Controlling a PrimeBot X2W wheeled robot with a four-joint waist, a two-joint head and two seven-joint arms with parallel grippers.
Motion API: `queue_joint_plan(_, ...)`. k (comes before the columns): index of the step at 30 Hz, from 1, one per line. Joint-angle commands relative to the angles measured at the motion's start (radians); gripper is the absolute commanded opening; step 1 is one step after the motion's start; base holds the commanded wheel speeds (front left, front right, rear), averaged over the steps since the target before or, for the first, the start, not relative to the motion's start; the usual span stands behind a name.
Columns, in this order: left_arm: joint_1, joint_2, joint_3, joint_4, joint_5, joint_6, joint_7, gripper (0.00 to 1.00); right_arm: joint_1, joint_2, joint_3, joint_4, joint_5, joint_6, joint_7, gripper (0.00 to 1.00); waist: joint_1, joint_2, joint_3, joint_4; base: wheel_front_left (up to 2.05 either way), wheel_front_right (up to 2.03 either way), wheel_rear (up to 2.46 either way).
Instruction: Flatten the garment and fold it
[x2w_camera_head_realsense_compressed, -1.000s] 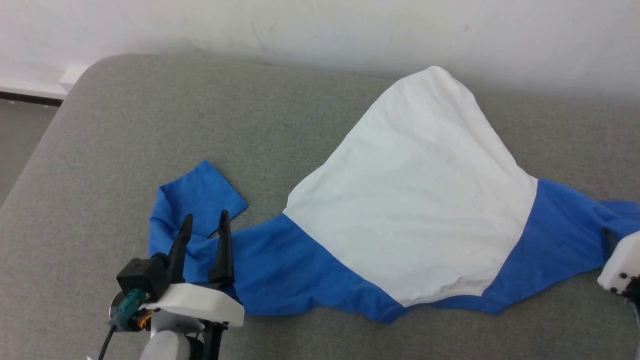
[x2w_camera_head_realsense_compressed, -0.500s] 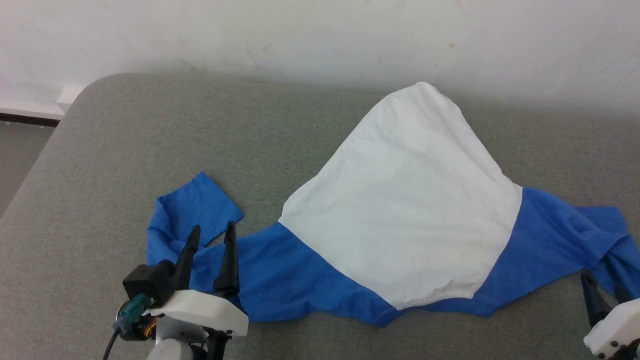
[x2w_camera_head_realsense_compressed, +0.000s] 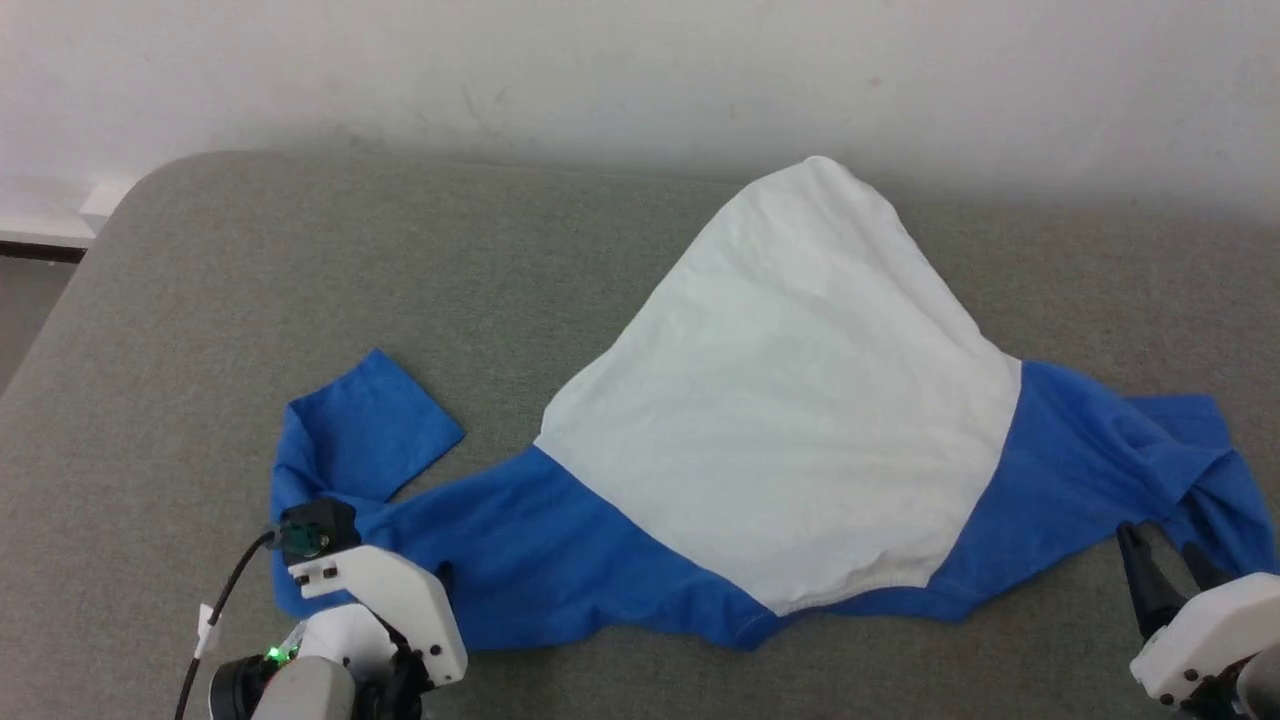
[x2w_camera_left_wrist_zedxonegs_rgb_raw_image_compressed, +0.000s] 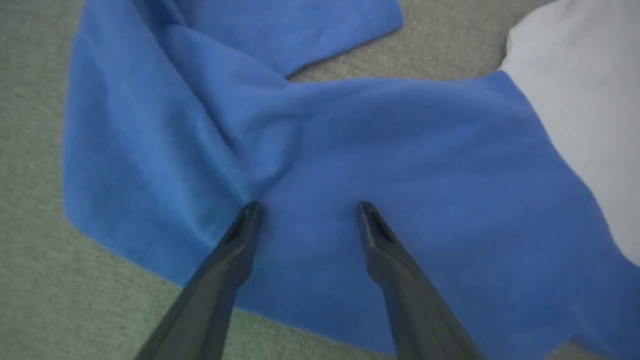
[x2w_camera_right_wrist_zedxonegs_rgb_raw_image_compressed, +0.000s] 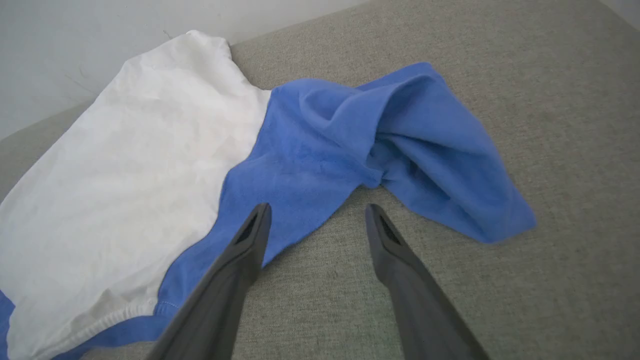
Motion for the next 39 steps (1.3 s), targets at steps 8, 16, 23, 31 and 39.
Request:
queue_joint_plan(8, -0.008, 0.026, -0.049, 0.05, -0.009, -0.012, 0.184, 0.34, -0.004, 0.002, 0.003, -0.01, -0.001, -0.001, -0.019, 1.0, 0.0, -0.0001, 0.039, -0.035, 0.0, 0.0, 0.0)
queue_joint_plan(16, -0.047, 0.041, -0.032, 0.08, -0.026, -0.044, 0.091, 0.0, -0.008, 0.002, 0.001, -0.001, -0.002, -0.001, -0.035, 1.0, 0.0, -0.0001, 0.05, -0.038, 0.0, 0.0, 0.0)
queue_joint_plan(23, -0.176, 0.116, 0.076, 0.104, -0.047, -0.013, -0.028, 0.0, -0.024, 0.002, 0.013, 0.002, -0.009, -0.001, -0.037, 1.0, 0.0, -0.0001, 0.064, -0.031, 0.0, 0.0, 0.0)
queue_joint_plan(31, -0.217, 0.137, 0.11, 0.137, -0.086, -0.029, -0.052, 0.0, -0.028, 0.002, 0.018, 0.005, -0.011, -0.001, -0.037, 1.0, 0.0, -0.0001, 0.068, -0.023, 0.0, 0.0, 0.0)
queue_joint_plan(39, -0.131, 0.068, 0.164, -0.051, -0.171, -0.047, -0.145, 1.0, -0.017, 0.002, 0.024, 0.018, -0.01, -0.001, -0.042, 1.0, 0.0, -0.0001, 0.039, -0.008, 0.0, 0.0, 0.0)
